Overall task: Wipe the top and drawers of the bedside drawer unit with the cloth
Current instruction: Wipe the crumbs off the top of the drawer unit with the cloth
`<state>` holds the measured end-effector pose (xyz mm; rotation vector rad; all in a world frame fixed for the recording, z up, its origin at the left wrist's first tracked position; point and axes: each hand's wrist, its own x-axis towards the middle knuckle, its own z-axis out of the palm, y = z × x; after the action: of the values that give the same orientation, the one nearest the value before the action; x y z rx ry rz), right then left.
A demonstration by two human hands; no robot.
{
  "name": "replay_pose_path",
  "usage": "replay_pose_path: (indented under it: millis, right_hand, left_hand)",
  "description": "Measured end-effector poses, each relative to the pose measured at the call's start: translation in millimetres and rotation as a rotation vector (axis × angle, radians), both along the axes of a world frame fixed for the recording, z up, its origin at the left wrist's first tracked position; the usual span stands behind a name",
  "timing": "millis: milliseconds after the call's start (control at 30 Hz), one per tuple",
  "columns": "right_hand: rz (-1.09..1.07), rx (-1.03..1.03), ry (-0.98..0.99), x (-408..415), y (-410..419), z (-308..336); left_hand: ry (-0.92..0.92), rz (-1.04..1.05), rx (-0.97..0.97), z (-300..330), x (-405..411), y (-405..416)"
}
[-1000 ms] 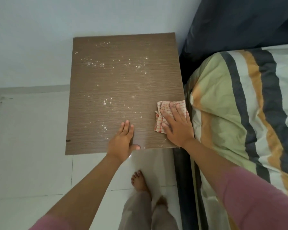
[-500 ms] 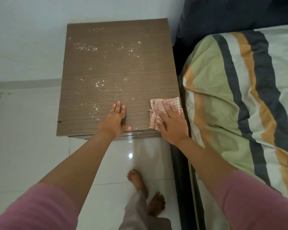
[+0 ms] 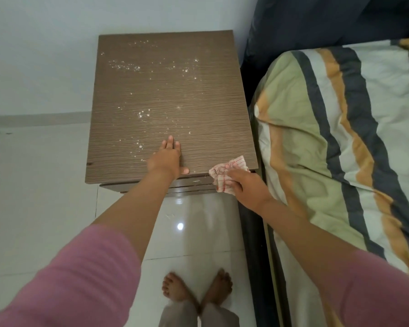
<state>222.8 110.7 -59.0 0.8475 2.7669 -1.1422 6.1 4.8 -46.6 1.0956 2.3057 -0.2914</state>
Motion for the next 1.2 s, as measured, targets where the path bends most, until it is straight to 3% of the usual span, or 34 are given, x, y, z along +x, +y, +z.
replay_pose_path:
  millis: [133, 367, 633, 933, 1200]
  right_hand:
    - [0.077, -0.025, -0.169, -5.9, 4.6, 46.3]
    - [-0.032, 0.091, -0.129, -28.5, 9.4, 97.5]
    - [-0.144, 0.136, -0.020, -105.0, 39.7, 93.8]
    - [-0.146, 0.115, 0.129, -213.7, 136.7, 58.6]
    - [-0.176, 0.133, 0.188, -301.5, 227.6, 29.5]
  left_hand:
    - [0.019, -0.038, -0.021, 14.2, 14.2, -7.1]
    - [-0.092, -0.108, 0.145, 37.6, 15.7, -42.2]
    - [-0.032, -0.104, 0.287, 43.6, -50.1, -24.3]
    - [0.019, -0.113, 0.320, 2.6, -146.5, 72.1]
    - [0.118, -0.076, 0.474, -27.0, -201.8, 121.3]
